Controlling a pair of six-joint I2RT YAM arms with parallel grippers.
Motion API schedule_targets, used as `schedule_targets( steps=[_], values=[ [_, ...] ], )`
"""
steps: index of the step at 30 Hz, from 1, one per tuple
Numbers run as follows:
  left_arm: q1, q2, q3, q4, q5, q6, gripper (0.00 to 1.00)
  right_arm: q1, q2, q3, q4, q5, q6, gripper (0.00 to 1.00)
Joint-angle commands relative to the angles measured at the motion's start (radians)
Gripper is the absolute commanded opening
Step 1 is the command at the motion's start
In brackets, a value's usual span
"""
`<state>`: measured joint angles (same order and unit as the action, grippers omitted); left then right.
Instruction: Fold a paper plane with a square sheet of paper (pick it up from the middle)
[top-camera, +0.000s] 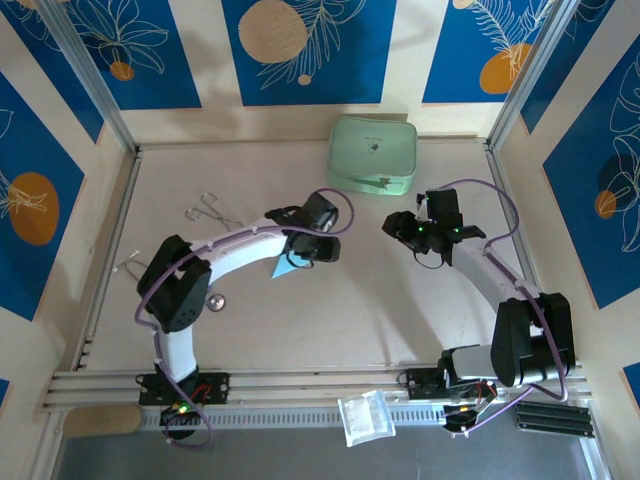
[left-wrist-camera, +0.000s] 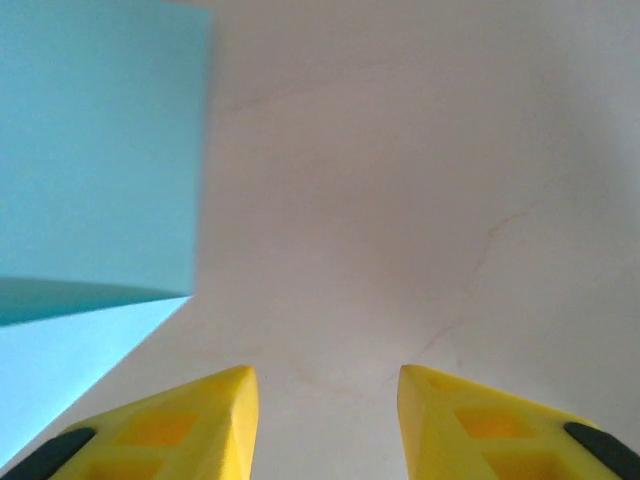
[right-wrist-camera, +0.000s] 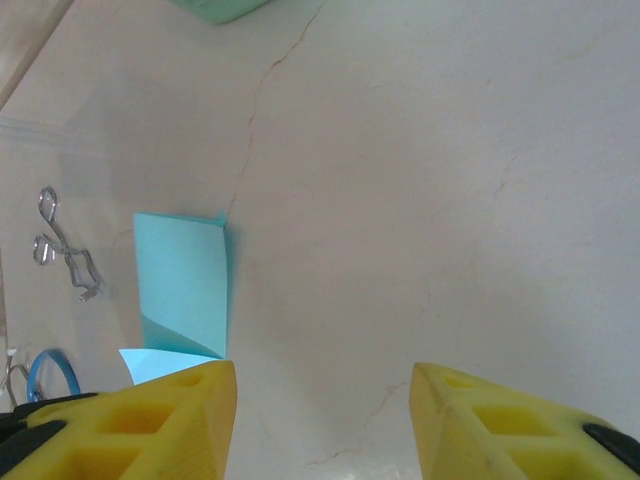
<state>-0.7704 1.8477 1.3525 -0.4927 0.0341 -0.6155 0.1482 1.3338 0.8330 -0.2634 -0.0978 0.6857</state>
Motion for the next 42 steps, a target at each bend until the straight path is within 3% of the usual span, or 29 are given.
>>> schedule_targets(
  steps=[1,7,14,28,33,42],
  values=[
    [0.094,-0.051,-0.107,0.074,0.057,-0.065,0.42,0.007,0.007,-0.028,0.036,-0.040,0.014,0.52],
    [0.188,-0.040,-0.208,0.149,0.113,-0.105,0.42,0.026,0.041,-0.016,0.041,-0.048,0.028,0.52],
    [0.214,0.035,-0.161,0.110,0.012,-0.048,0.42,0.048,0.065,0.003,0.036,-0.052,0.031,0.51],
    [0.117,0.099,-0.139,0.169,0.188,0.016,0.32,0.091,0.117,-0.011,0.064,-0.088,0.079,0.49],
    [0.070,0.113,-0.123,0.185,0.224,0.024,0.27,0.160,0.208,0.007,0.107,-0.133,0.115,0.40],
    [0.067,0.066,-0.110,0.171,0.208,0.046,0.21,0.252,0.414,0.128,0.139,-0.217,0.137,0.19]
  ],
)
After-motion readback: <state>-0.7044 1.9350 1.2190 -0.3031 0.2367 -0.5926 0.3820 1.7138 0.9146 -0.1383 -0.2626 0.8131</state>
